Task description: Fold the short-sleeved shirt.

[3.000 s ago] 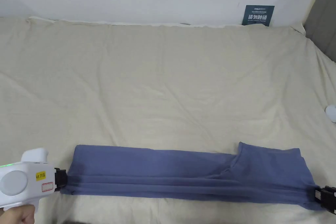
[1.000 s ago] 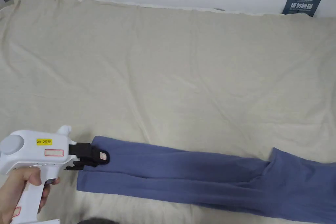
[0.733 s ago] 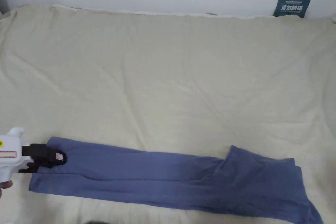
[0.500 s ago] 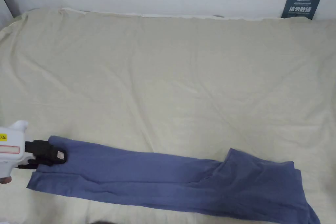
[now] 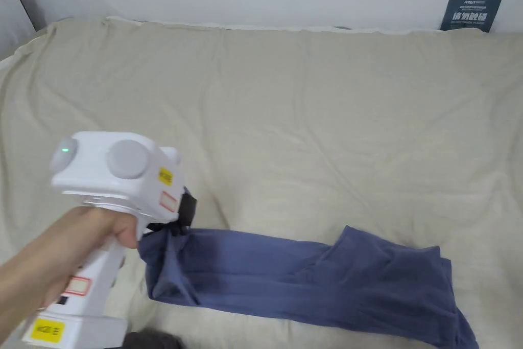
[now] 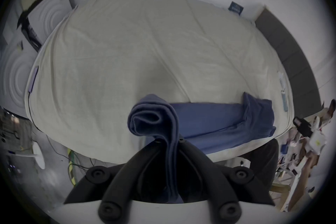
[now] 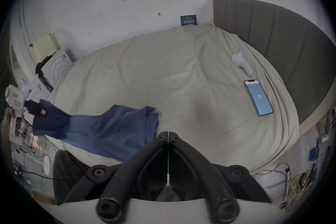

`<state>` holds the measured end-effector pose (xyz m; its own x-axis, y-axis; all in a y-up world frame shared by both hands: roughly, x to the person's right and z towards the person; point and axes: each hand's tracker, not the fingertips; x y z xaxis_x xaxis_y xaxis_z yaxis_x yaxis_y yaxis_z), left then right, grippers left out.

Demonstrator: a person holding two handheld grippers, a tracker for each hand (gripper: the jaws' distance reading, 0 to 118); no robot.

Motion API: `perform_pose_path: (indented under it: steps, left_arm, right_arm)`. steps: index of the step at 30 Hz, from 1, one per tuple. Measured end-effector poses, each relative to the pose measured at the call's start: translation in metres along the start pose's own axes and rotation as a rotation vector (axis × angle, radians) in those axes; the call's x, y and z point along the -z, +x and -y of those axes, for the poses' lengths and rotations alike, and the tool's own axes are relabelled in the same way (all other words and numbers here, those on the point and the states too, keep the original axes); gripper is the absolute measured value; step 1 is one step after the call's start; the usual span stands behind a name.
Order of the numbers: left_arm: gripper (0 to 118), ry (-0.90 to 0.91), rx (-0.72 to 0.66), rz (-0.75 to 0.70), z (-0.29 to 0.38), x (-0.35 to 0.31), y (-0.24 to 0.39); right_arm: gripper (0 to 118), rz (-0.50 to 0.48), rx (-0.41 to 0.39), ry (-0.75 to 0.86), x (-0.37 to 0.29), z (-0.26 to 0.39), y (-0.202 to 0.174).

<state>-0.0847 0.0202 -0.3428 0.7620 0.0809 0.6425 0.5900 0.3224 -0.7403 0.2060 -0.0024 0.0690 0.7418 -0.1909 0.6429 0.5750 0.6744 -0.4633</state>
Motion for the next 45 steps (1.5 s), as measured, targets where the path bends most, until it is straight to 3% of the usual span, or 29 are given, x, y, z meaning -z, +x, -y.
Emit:
perform_pose_path:
  steps: [3,7,8,10,11,12,16,19,20,23,26,28,31,34,35,37,40,41,43,45]
  left_arm:
    - [2,-0.054,0.069,-0.004,-0.006,0.031,0.039]
    - [3,-0.076,0.185,-0.114,-0.010,0.074,0.103]
    - [13,-0.081,0.223,-0.131,-0.011,0.088,0.119]
    - [109,-0.052,0.259,-0.062,-0.011,0.111,0.150]
    - [118,-0.064,0.264,-0.001,-0.010,0.117,0.167]
    - [109,-0.006,0.265,0.083,-0.015,0.112,0.179]
    - [107,-0.097,0.219,0.292,-0.012,0.086,0.187]
    - [102,-0.077,0.209,0.259,-0.004,0.062,0.144]
    - [89,-0.070,0.166,0.223,-0.001,0.053,0.122]
    - [0,0.031,0.083,0.005,0.007,0.041,0.060]
    - [0,0.070,0.058,-0.309,0.013,0.056,0.025]
    - [0,0.013,0.128,-0.490,0.016,0.076,0.022]
    - [0,0.013,0.217,-0.612,0.017,0.116,0.049]
    - [0,0.019,0.397,-0.655,0.040,0.148,0.123]
    - [0,0.051,0.486,-0.647,0.057,0.151,0.155]
    - [0,0.055,0.526,-0.508,0.072,0.159,0.208]
    - [0,0.193,0.621,-0.472,0.092,0.141,0.261]
    - [0,0.175,0.518,-0.202,0.085,0.129,0.252]
    - [0,0.176,0.430,-0.123,0.076,0.113,0.240]
    - [0,0.148,0.328,0.106,0.057,0.091,0.196]
  right_arm:
    - [0,-0.035,-0.004,-0.020,-0.003,0.006,-0.001]
    - [0,-0.064,-0.003,-0.026,-0.001,0.012,-0.002]
    - [0,-0.078,0.000,-0.033,0.000,0.014,-0.004]
    - [0,-0.084,0.010,-0.040,0.004,0.017,-0.005]
    - [0,-0.087,0.017,-0.050,0.007,0.018,-0.006]
    - [0,-0.087,0.023,-0.061,0.010,0.019,-0.006]
    - [0,-0.084,0.046,-0.081,0.013,0.025,-0.005]
    - [0,-0.090,0.049,-0.088,0.012,0.026,-0.004]
    - [0,-0.092,0.052,-0.090,0.012,0.027,-0.004]
    - [0,-0.124,0.082,-0.090,0.013,0.027,-0.003]
    - [0,-0.148,0.097,-0.101,0.015,0.027,-0.006]
    - [0,-0.148,0.095,-0.100,0.016,0.028,-0.008]
    - [0,-0.150,0.094,-0.102,0.014,0.031,-0.008]
    - [0,-0.156,0.120,-0.112,0.010,0.038,-0.008]
    - [0,-0.147,0.130,-0.117,0.010,0.039,-0.006]
    - [0,-0.134,0.143,-0.125,0.008,0.042,-0.003]
    - [0,-0.116,0.169,-0.130,0.001,0.041,0.001]
    - [0,-0.108,0.170,-0.126,-0.002,0.040,0.001]
    - [0,-0.098,0.164,-0.117,-0.006,0.038,0.001]
    - [0,-0.096,0.160,-0.109,-0.006,0.034,-0.002]
